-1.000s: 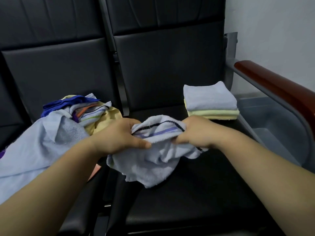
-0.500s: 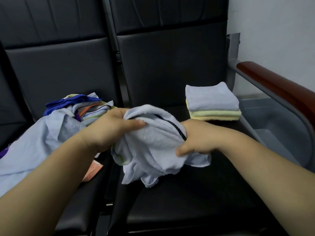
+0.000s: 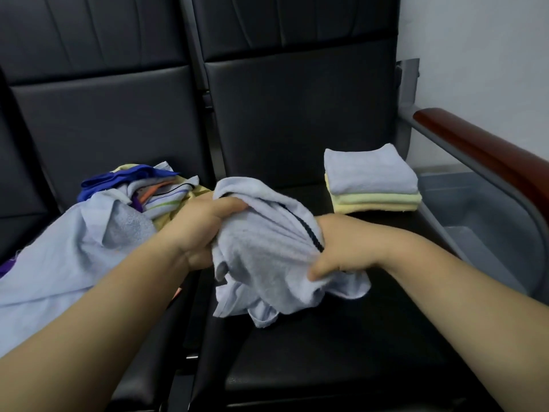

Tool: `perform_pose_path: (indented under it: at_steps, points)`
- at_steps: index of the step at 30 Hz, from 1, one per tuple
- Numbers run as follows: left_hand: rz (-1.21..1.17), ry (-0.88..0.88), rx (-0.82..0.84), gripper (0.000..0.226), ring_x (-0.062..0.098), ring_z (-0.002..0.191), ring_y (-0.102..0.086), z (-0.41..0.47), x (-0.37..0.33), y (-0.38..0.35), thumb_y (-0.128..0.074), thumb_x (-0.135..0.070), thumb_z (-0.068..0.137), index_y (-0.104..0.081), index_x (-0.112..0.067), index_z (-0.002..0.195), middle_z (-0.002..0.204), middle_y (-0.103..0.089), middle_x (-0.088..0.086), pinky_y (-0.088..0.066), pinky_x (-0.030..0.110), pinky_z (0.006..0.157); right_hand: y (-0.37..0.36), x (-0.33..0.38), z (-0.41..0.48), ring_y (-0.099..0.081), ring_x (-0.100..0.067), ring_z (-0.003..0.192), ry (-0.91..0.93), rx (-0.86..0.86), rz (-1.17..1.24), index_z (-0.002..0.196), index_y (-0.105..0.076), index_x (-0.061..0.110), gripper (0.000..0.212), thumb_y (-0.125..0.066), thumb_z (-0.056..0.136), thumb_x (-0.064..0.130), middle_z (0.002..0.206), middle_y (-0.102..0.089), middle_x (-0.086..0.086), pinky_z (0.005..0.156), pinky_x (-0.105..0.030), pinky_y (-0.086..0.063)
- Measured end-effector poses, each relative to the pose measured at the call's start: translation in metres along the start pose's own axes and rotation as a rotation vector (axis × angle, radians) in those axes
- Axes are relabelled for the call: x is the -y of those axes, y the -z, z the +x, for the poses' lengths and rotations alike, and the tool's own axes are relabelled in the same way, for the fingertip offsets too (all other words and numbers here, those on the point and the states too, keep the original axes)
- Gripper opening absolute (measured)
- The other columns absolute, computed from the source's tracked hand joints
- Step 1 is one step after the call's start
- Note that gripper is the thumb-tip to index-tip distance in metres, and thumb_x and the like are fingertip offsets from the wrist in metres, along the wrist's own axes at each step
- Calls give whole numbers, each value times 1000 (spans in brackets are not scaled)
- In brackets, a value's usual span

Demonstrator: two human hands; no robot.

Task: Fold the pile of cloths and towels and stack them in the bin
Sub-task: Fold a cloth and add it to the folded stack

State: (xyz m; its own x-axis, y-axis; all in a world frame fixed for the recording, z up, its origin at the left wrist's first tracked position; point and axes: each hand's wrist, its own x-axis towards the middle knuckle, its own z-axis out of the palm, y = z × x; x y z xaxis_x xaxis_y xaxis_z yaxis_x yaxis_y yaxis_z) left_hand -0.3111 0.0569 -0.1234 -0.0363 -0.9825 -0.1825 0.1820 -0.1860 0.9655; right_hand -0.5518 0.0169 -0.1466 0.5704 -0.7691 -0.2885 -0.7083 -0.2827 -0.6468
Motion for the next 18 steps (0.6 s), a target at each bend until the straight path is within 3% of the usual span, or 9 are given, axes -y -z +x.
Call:
perform_pose_path:
  at_steps: [2, 3, 5, 6, 8, 11, 14, 18]
  points:
    - [226, -2, 140, 34, 34, 105, -73, -1, 0, 6, -75, -15, 86, -70, -7, 119, 112, -74, 20, -60, 47, 87, 2, -2, 3, -73, -27, 78, -53, -75, -128, 93, -67, 15, 35, -84, 66, 27, 88, -74, -12, 76, -50, -61]
    - [472, -22, 189, 37, 29, 106, -73, -2, 0, 8, -81, -19, 82, -72, -13, 118, 111, -76, 14, -59, 46, 90, 5, -3, 3, -67, -24, 68, -61, -129, -125, 86, -65, 12, 28, -82, 69, 27, 79, -71, -13, 68, -47, -58]
    - [1017, -78, 159, 30, 12, 92, -74, -2, 1, 9, -89, -31, 77, -77, -21, 102, 94, -78, 3, -61, 37, 80, 13, -2, 1, -59, -17, 63, -34, -201, -13, 81, -68, 12, 17, -80, 75, 23, 69, -67, -10, 59, -37, -48]
    - [1140, -87, 109, 28, 9, 82, -71, -2, 1, 8, -89, -36, 76, -77, -21, 95, 89, -78, 4, -59, 37, 77, 17, -3, -1, -62, -18, 66, -9, -197, 105, 85, -73, 13, 14, -81, 77, 21, 74, -72, -10, 60, -35, -48]
    - [993, -102, 76, 33, 17, 86, -74, 1, 4, 12, -87, -42, 74, -78, -19, 96, 92, -78, 9, -59, 43, 83, 22, -6, -3, -74, -26, 84, 44, -137, 332, 100, -78, 17, 26, -86, 76, 19, 93, -78, -15, 68, -40, -55]
    - [392, -128, 162, 43, 38, 112, -70, 4, 9, 15, -79, -27, 82, -71, -8, 119, 116, -74, 20, -54, 54, 100, 18, -10, -1, -73, -35, 108, 57, -50, 396, 112, -76, 23, 45, -90, 70, 23, 110, -78, -10, 82, -44, -60]
    - [-7, -61, 151, 38, 39, 117, -67, 4, 10, 5, -66, -10, 90, -61, 1, 127, 125, -68, 25, -57, 48, 97, 11, -11, 2, -77, -21, 100, 22, -6, 197, 109, -76, 22, 48, -93, 65, 31, 103, -80, 1, 94, -52, -61]
    - [-83, -18, 192, 33, 40, 110, -70, 0, 5, -5, -65, -10, 92, -64, 1, 123, 120, -69, 27, -60, 45, 86, 8, -4, 2, -77, -27, 84, -83, -58, -69, 94, -75, 11, 41, -90, 68, 39, 86, -79, -8, 84, -48, -62]
